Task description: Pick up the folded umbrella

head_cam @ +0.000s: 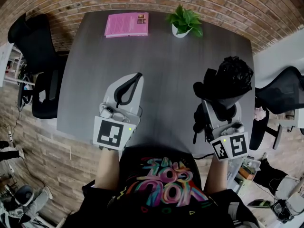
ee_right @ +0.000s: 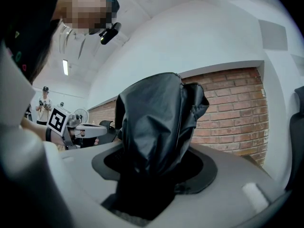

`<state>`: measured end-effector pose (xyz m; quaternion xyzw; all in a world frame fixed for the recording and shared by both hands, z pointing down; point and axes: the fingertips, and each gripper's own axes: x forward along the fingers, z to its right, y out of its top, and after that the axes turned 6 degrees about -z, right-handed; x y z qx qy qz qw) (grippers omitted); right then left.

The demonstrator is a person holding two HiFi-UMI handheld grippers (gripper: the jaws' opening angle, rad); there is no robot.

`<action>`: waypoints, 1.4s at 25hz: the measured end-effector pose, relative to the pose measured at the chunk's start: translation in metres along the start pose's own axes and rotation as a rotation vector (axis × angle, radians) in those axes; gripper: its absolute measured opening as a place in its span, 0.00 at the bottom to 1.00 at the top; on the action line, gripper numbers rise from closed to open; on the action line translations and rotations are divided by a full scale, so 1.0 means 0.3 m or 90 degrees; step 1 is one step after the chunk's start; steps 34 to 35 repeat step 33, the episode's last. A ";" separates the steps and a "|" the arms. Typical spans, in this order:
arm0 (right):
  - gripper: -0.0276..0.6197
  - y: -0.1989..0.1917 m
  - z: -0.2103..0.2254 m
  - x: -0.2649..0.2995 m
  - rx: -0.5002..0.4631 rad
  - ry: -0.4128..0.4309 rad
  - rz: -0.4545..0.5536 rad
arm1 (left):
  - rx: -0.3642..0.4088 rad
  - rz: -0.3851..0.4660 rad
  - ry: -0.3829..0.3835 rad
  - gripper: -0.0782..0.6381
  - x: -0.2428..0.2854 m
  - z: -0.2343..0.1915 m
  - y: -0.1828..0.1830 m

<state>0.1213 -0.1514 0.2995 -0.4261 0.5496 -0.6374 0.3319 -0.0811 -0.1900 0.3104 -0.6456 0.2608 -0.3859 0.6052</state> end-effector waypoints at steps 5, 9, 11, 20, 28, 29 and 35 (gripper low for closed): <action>0.47 -0.011 -0.002 0.002 0.003 0.001 -0.002 | -0.001 -0.001 0.000 0.11 0.000 0.000 -0.006; 0.47 -0.024 -0.005 0.004 0.003 0.000 -0.007 | 0.001 -0.002 0.002 0.11 -0.002 -0.002 -0.010; 0.47 -0.028 -0.004 0.004 0.004 -0.002 -0.009 | 0.001 -0.003 0.003 0.11 -0.003 -0.002 -0.011; 0.47 -0.026 -0.002 0.005 0.011 -0.007 -0.009 | -0.002 -0.007 0.007 0.11 -0.005 -0.014 -0.019; 0.47 -0.034 -0.008 0.006 0.012 -0.004 -0.014 | -0.003 -0.007 0.004 0.11 -0.001 -0.009 -0.021; 0.47 -0.034 -0.008 0.007 0.011 -0.004 -0.015 | -0.003 -0.007 0.004 0.11 0.000 -0.009 -0.021; 0.47 -0.036 -0.007 0.009 0.011 -0.004 -0.017 | -0.005 -0.008 0.004 0.11 0.000 -0.009 -0.023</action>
